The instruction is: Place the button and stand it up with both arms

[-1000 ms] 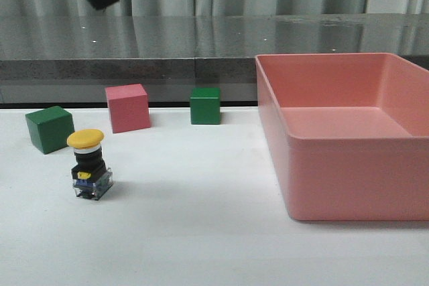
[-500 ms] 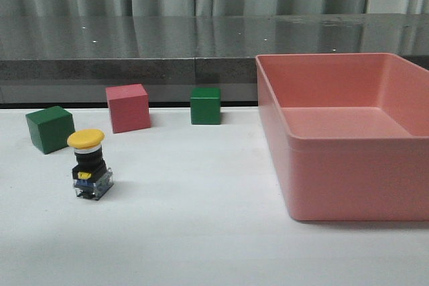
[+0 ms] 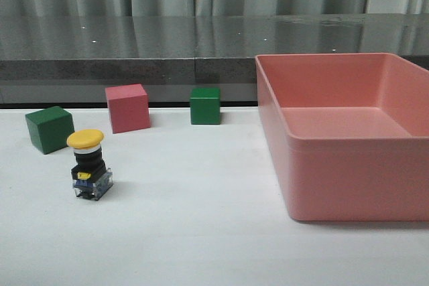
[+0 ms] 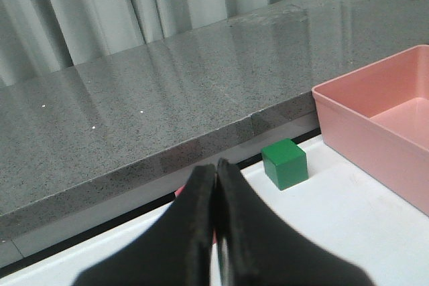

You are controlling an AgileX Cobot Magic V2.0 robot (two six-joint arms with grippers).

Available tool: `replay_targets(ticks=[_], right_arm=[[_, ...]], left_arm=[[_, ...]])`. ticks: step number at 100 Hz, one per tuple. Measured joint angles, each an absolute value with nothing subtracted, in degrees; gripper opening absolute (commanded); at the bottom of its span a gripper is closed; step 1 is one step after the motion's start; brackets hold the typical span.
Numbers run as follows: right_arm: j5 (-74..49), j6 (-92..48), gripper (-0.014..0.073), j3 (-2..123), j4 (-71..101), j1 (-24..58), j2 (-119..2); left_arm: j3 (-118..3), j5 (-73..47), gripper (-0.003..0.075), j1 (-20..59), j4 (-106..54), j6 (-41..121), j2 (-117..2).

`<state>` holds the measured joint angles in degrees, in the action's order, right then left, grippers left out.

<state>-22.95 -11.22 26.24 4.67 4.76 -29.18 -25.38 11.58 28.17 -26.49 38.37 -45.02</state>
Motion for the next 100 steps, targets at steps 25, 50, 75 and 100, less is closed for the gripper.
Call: replay_targets(ticks=[25, 50, 75, 100], right_arm=[[-23.0, -11.2, -0.0057, 26.2, 4.7, 4.8, -29.2], [-23.0, -11.2, -0.0057, 26.2, 4.7, 4.8, -29.2], [-23.0, -11.2, -0.0057, 26.2, 4.7, 4.8, -29.2], [-23.0, -11.2, -0.0057, 26.2, 4.7, 4.8, -29.2]], left_arm=[[-25.0, 11.7, -0.0019, 28.2, -26.5, 38.4, -45.4], [-20.1, 11.3, -0.0019, 26.7, -15.8, 33.8, -44.6], [-14.2, 7.1, -0.0019, 18.6, -1.5, 14.0, -36.3], [-7.4, 0.0, -0.0019, 13.8, 5.0, 6.1, -23.0]])
